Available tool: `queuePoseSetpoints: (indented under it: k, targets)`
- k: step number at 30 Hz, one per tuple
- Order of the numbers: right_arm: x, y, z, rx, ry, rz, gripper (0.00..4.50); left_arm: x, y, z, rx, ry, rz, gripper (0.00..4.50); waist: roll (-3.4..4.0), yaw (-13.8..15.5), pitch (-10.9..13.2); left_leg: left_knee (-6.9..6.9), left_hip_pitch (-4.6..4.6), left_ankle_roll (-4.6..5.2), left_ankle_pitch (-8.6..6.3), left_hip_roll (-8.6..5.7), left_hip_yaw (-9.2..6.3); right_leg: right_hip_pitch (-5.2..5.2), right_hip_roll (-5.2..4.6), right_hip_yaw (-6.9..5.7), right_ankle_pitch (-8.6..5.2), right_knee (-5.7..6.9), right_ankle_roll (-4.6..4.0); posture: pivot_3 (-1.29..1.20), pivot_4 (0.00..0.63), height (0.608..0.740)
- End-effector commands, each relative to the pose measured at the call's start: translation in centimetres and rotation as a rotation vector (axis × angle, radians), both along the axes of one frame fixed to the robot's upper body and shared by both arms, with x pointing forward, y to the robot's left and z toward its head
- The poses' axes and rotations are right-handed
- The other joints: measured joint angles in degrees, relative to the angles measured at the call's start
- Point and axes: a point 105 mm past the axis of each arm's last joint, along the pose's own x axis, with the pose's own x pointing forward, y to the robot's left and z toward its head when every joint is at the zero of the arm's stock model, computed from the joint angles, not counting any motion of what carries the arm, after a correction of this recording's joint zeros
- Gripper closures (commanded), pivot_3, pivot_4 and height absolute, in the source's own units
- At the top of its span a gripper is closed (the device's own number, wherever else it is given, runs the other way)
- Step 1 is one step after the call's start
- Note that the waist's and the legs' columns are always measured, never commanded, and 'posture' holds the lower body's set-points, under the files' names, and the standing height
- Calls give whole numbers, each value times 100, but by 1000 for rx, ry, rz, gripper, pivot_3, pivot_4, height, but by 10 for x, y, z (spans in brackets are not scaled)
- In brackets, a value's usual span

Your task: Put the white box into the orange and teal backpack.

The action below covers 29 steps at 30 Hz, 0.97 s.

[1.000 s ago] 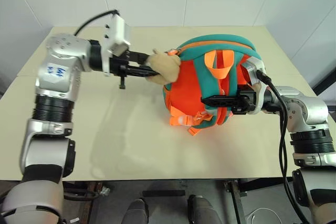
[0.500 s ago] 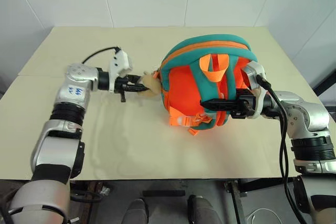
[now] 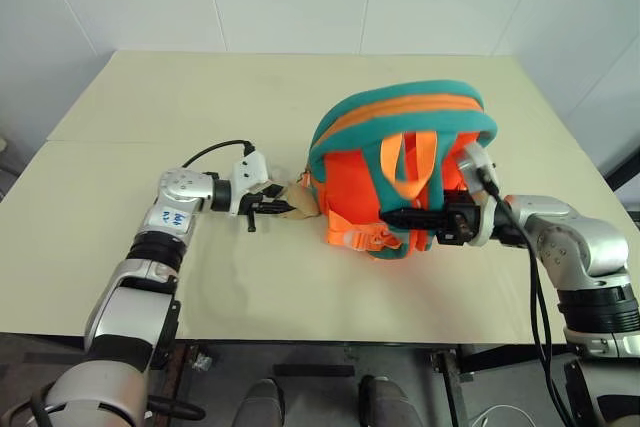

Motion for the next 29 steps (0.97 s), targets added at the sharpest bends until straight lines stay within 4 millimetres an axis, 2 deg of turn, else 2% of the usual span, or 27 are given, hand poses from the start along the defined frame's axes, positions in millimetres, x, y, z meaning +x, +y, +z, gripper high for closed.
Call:
queuePoseSetpoints:
  k: [1,7,8,10,13,16,19,24,29]
  targets:
    - [1,-6,7,-24,-138,-34,3164,-18,28,2,15,29,34,2038,0,-78,0,-11,7,-2,2,0,0,1,0,0,-1,0,-3,0,150,740]
    - [2,-21,15,-44,-266,-111,1151,-57,45,19,-51,9,80,128,0,-131,1,-53,28,-7,5,9,3,-8,2,1,-17,21,-22,0,150,740]
    - [3,-25,18,-39,-283,-130,841,-62,45,20,-58,7,89,0,0,-117,1,-52,27,-7,5,9,3,-7,2,1,-18,20,-22,0,150,740]
    - [1,-38,16,-113,-346,-165,154,-84,54,21,-73,31,112,0,-1,-88,2,-50,25,-7,5,8,3,-5,1,1,-18,14,-21,0,150,740]
    - [0,-54,22,-103,-341,-227,68,-111,60,23,-138,68,169,0,-1,-59,2,-57,26,-7,1,9,3,-4,1,1,-23,2,-30,0,150,740]
    - [2,-74,17,-139,-320,-291,68,-122,64,22,-150,71,214,0,-1,-35,2,-55,28,-7,1,10,3,-2,1,1,-30,-2,-45,0,150,740]
    - [1,-88,10,-174,-289,-324,68,-119,69,27,-155,33,247,0,-1,-25,1,-53,28,1,6,9,3,16,1,1,-55,-43,-114,0,150,740]
    - [1,-94,-5,-208,-286,-348,68,-100,68,30,-153,-36,263,0,-1,-58,1,-48,31,13,18,10,13,33,1,1,-19,-81,-116,0,150,740]
    - [-1,-103,-1,-212,-331,-399,68,-91,63,34,-151,-57,232,0,0,-71,1,-51,34,13,19,10,16,33,1,4,-18,-81,-116,0,150,740]
